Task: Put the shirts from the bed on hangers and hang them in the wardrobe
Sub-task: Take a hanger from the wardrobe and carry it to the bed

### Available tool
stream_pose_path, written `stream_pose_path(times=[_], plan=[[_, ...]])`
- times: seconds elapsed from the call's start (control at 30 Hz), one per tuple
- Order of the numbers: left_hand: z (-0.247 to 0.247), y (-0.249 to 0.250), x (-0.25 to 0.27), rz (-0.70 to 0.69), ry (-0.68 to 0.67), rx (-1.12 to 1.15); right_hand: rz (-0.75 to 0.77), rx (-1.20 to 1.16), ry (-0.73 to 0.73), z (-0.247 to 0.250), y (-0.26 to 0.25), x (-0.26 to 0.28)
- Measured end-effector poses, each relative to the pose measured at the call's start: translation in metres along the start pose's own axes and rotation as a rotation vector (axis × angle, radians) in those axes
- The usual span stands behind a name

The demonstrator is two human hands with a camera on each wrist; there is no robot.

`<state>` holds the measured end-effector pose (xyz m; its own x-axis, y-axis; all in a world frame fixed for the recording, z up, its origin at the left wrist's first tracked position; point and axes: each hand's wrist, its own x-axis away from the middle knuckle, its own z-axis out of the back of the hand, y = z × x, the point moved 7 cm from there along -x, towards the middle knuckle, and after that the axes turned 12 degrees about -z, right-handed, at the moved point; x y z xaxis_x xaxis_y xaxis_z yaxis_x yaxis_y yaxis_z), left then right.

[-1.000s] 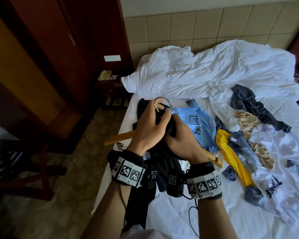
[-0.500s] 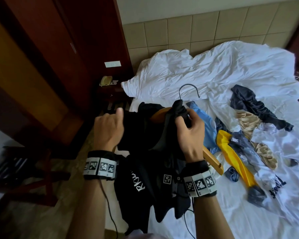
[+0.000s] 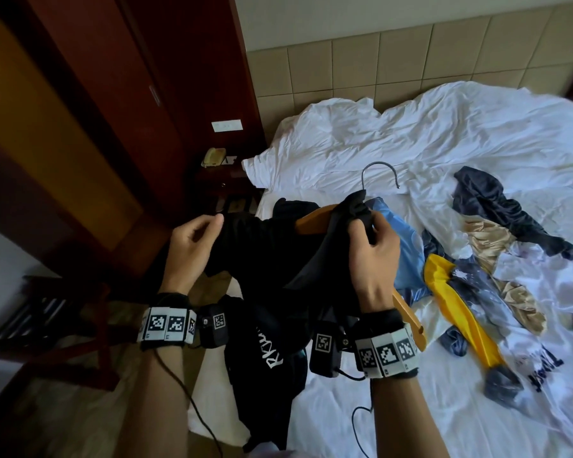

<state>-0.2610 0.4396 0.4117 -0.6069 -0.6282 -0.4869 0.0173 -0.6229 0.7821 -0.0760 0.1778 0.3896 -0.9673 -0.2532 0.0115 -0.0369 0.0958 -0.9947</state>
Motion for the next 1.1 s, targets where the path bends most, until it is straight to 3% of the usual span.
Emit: stream_pose_path(times=[0.07, 0.2, 0.27, 0.33, 0.4, 0.47, 0.53, 0.63, 0.77, 0.87, 1.0, 1.1], plan=[[0.001, -0.003, -0.004, -0.010, 0.049, 0.000, -0.005, -0.019, -0.005, 0.001, 0.002, -0.003], [0.030, -0.028, -0.001, 0.137, 0.446, -0.083, 0.017, -0.103, 0.027, 0.012, 0.000, -0.010], [0.045, -0.047, 0.005, 0.242, 0.553, -0.127, 0.055, -0.149, 0.047, 0.022, -0.003, -0.014], [0.049, -0.062, 0.006, 0.362, 0.502, -0.190, 0.074, -0.143, 0.053, 0.027, -0.005, -0.017], [0.045, -0.059, 0.001, 0.352, 0.415, -0.295, 0.083, -0.123, 0.030, 0.026, -0.006, -0.017], [0.034, -0.026, -0.009, 0.138, 0.399, -0.347, 0.082, -0.090, 0.002, 0.020, -0.005, -0.016], [0.011, 0.011, -0.018, -0.065, 0.286, -0.373, 0.070, -0.034, -0.017, 0.012, -0.003, -0.013], [-0.039, 0.053, -0.022, -0.231, -0.031, -0.410, 0.064, 0.026, -0.065, -0.002, -0.002, -0.009], [-0.085, 0.080, -0.010, -0.429, -0.176, -0.483, 0.131, 0.057, -0.156, -0.016, -0.010, -0.003], [-0.092, 0.085, -0.005, -0.465, -0.119, -0.592, 0.211, 0.103, -0.212, -0.022, -0.017, 0.001], [-0.074, 0.078, -0.011, -0.360, 0.033, -0.693, 0.393, 0.247, -0.308, -0.023, -0.021, -0.001], [-0.046, 0.073, -0.020, -0.253, 0.186, -0.660, 0.415, 0.402, -0.235, -0.009, -0.006, -0.016]])
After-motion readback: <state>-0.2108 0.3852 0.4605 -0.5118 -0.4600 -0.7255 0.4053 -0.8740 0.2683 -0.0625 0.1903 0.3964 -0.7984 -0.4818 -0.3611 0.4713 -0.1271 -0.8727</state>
